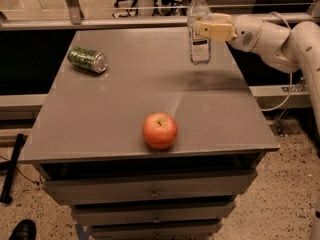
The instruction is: Place blue plastic bottle upright
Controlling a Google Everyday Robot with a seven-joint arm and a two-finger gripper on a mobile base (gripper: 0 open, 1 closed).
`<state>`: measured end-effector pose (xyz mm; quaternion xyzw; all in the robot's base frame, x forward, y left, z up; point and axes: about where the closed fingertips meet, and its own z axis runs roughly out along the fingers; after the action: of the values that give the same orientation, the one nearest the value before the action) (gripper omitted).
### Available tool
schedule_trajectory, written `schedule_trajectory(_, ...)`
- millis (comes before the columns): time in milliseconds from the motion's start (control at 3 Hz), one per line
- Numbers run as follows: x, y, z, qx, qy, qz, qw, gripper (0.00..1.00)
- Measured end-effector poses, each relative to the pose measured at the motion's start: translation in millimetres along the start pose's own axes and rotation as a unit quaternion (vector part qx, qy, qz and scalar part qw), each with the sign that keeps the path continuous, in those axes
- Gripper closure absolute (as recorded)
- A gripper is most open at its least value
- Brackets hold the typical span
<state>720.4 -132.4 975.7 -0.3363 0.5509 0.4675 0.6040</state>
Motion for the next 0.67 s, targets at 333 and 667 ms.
schedule_trajectory(333, 12.7, 0.9, -0.7, -0.003, -0.017, -0.003, 0.9999, 1.0)
schedule_trajectory(667, 20.5, 0.9, -0.6, -0.006, -0.024, -0.01, 0.9996, 1.0)
